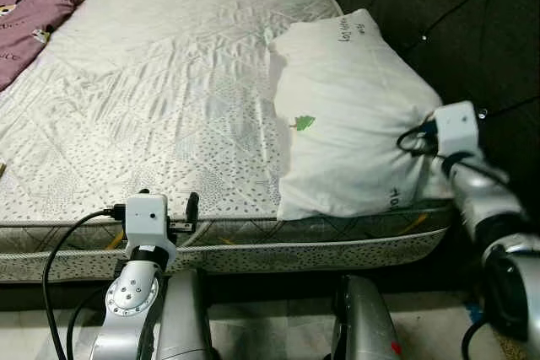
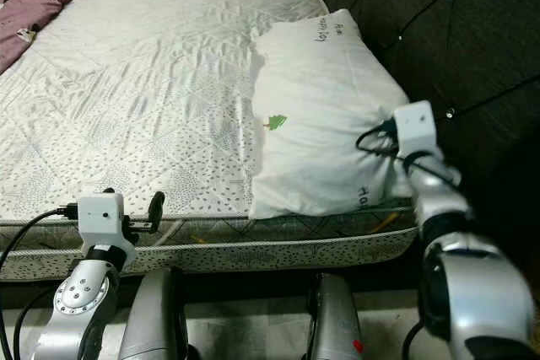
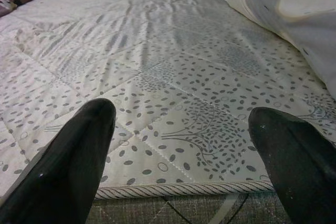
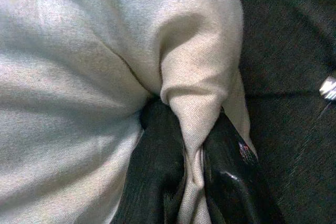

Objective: Clean up the room

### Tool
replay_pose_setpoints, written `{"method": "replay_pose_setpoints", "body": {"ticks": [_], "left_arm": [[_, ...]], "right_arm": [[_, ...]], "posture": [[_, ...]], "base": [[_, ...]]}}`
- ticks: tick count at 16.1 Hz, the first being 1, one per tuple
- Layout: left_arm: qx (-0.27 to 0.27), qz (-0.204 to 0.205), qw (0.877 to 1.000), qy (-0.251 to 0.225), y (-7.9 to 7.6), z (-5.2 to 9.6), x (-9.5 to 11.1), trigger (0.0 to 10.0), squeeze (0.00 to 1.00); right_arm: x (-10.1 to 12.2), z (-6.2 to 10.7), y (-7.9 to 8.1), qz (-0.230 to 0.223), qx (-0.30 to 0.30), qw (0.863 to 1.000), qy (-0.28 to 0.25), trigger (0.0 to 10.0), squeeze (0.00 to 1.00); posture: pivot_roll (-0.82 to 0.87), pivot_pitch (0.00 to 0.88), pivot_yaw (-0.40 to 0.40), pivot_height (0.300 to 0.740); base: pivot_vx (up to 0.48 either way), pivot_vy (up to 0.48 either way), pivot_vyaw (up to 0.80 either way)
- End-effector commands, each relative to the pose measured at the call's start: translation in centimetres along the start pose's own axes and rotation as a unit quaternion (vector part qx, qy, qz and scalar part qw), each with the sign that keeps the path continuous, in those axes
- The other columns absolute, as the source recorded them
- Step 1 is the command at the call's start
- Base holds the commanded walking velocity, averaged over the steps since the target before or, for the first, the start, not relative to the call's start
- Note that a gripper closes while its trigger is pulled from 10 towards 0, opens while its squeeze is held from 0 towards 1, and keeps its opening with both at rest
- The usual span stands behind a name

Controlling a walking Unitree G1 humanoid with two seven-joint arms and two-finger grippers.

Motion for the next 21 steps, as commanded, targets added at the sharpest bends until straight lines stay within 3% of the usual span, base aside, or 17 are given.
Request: {"method": "replay_pose_setpoints", "body": {"ticks": [1, 6, 7, 9, 14, 15, 17, 19, 21], "left_arm": [[-0.005, -0.003, 1.000, 0.003, 0.0, 0.0, 0.0, 10.0, 0.00], [0.001, -0.006, 1.000, 0.009, -0.2, 0.2, -0.3, 10.0, 0.00], [-0.003, -0.006, 1.000, 0.010, -0.4, 0.2, -0.3, 10.0, 0.00], [-0.012, -0.007, 1.000, 0.008, -0.5, -0.1, -0.1, 10.0, 0.00], [-0.018, -0.008, 1.000, 0.007, -0.7, -0.2, -0.1, 10.0, 0.00], [-0.017, -0.008, 1.000, 0.007, -0.8, -0.2, -0.1, 10.0, 0.00], [-0.015, -0.007, 1.000, 0.007, -0.8, -0.2, -0.1, 10.0, 0.00], [-0.002, -0.007, 1.000, 0.010, -0.3, 0.0, -0.3, 10.0, 0.00], [-0.002, -0.005, 1.000, 0.011, -0.4, 0.1, -0.3, 10.0, 0.00]], "right_arm": [[0.2, -0.1, 0.8, -0.003, 0.011, 1.000, -0.008, 10.0, 0.00], [-2.9, 0.6, 2.6, -0.007, 0.038, 0.999, 0.013, 10.0, 0.00], [-5.0, 1.3, 2.9, -0.017, 0.039, 0.999, 0.031, 10.0, 0.00], [-6.8, 2.0, 3.4, -0.030, 0.037, 0.998, 0.044, 10.0, 0.00], [-6.0, 1.7, 4.2, -0.036, 0.040, 0.998, 0.028, 10.0, 0.00], [-5.1, 1.3, 4.4, -0.046, 0.043, 0.998, 0.017, 10.0, 1.00], [-3.7, 0.9, 4.5, -0.043, 0.040, 0.998, -0.005, 10.0, 1.00], [0.6, 0.5, 2.6, -0.061, -0.026, 0.993, -0.098, 10.0, 1.00], [2.1, 0.5, 1.8, -0.061, -0.052, 0.988, -0.133, 10.0, 1.00]], "posture": [[0.09, 0.046, 0.009, 0.512], [0.08, 0.046, 0.011, 0.512], [0.08, 0.047, 0.021, 0.512], [0.07, 0.046, 0.029, 0.512], [0.07, 0.042, 0.033, 0.512], [0.08, 0.043, 0.029, 0.512], [0.08, 0.045, 0.022, 0.512], [0.08, 0.047, 0.011, 0.512], [0.08, 0.051, 0.011, 0.512]], "base": [[0.000, 0.000, 0.00], [0.000, 0.000, 0.00], [0.000, 0.000, 0.00], [0.000, 0.000, 0.00], [0.000, 0.000, 0.00], [0.000, 0.000, 0.00], [0.000, 0.000, 0.00], [0.000, 0.000, 0.00], [0.000, 0.000, 0.00]]}}
Point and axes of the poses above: a point about 5 cm out from each wrist's last joint towards the gripper, its own z axis pointing back from the gripper into the wrist, its own x axis along the axis of the wrist's last joint, y = z × x, the point moved 2 cm from there along -z, pointing out of the wrist towards the gripper, and after that the axes turned 8 degrees about -z, right-handed, at the moved point
